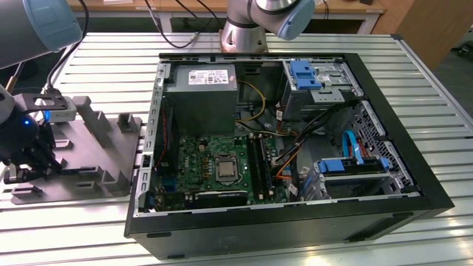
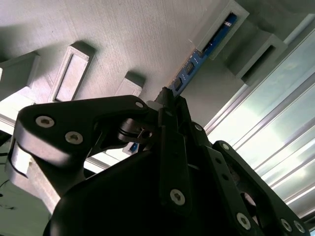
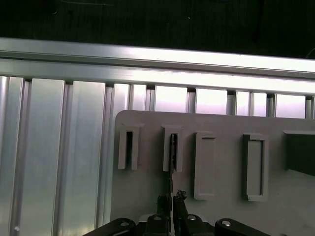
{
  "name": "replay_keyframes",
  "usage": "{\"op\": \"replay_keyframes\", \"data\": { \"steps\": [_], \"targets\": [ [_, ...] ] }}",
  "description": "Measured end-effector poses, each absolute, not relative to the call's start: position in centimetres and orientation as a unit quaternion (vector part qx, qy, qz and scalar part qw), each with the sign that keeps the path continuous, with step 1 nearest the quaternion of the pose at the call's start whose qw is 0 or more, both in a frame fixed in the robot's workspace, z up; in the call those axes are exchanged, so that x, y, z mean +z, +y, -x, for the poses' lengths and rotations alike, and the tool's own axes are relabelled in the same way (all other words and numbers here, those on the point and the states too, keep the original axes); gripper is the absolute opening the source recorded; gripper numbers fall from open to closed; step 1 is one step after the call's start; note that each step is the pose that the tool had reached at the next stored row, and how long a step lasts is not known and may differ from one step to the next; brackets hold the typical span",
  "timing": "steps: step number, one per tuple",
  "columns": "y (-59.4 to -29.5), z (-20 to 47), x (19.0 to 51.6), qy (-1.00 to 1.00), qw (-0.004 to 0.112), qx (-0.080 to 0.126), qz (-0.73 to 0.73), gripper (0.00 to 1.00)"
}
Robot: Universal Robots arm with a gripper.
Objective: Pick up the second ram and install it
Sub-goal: 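Pick up the second ram and move it above second insertion slot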
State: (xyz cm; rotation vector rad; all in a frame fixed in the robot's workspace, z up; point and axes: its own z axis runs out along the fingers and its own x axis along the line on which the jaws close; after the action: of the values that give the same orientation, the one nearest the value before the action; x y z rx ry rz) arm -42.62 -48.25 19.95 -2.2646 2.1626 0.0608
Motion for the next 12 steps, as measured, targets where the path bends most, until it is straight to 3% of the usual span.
{"op": "replay_keyframes", "data": {
  "steps": [12],
  "targets": [
    [-48.27,42.62,19.94,0.690,0.005,0.020,0.723,0.19]
  ]
}}
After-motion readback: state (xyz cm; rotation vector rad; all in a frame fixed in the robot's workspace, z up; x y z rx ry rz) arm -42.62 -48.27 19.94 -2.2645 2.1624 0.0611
